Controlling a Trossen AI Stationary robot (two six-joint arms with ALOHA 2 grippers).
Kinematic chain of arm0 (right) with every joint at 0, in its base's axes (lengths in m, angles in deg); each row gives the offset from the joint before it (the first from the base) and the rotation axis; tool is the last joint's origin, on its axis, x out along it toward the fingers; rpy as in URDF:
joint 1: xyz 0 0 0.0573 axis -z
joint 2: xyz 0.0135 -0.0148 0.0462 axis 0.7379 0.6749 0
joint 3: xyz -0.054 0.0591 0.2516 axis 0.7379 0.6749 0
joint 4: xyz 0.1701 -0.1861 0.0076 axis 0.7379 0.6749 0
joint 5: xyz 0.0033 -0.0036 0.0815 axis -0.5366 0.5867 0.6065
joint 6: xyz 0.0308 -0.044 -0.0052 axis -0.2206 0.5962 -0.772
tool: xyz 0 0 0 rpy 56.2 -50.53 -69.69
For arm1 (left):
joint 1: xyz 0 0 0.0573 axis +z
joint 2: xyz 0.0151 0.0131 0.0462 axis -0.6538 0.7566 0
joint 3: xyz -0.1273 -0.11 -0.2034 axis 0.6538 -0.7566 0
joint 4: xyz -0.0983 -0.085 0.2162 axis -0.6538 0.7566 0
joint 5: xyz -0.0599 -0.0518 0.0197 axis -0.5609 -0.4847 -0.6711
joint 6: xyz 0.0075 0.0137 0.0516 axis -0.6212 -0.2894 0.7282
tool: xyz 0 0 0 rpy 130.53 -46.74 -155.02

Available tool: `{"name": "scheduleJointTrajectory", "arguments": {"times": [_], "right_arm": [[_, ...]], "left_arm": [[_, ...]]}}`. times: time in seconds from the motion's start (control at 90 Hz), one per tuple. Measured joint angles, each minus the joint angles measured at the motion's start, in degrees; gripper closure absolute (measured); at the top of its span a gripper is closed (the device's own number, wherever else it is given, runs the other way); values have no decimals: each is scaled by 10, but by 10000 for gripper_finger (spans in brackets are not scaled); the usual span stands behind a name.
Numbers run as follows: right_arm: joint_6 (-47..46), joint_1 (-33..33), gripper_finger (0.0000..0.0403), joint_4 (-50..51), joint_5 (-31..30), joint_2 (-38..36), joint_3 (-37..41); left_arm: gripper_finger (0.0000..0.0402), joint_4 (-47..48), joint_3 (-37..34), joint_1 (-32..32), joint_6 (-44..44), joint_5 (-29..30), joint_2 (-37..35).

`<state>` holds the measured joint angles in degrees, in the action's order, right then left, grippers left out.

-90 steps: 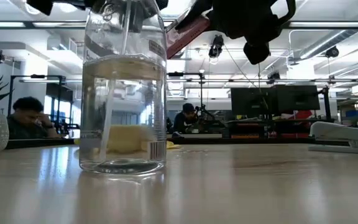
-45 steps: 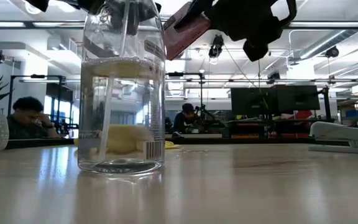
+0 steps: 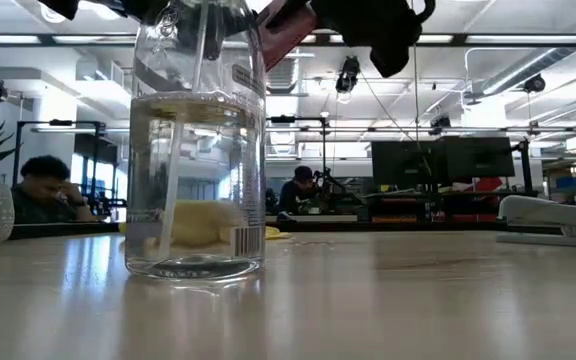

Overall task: Apply microfiber cloth
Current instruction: Spray the front and back of the cellphone using the spray bottle

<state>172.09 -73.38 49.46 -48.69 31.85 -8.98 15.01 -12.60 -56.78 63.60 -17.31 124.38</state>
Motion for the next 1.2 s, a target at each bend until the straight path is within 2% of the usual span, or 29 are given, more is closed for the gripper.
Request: {"name": "scheduleJointTrajectory", "arguments": {"times": [0.144,0.467,0.611,0.722,0.922,1.056,1.2], "right_arm": [[3,0,400,0,0,-1,-3],[-2,0,400,1,0,-7,-15],[-35,0,400,11,0,-7,-9],[-100,0,400,40,-2,-7,-8],[-297,0,400,121,4,-7,-8],[-449,0,400,162,31,-7,-8],[-607,9,400,206,87,-7,-8]], "left_arm": [[122,2,0,0,-2,-2,-1],[245,10,0,0,-7,-3,-2],[265,21,0,0,-14,-5,-7],[244,36,0,0,-11,-12,-16],[155,77,0,1,-10,-11,-43],[100,120,0,1,-4,7,-65],[71,155,0,2,-12,48,-83]]}}
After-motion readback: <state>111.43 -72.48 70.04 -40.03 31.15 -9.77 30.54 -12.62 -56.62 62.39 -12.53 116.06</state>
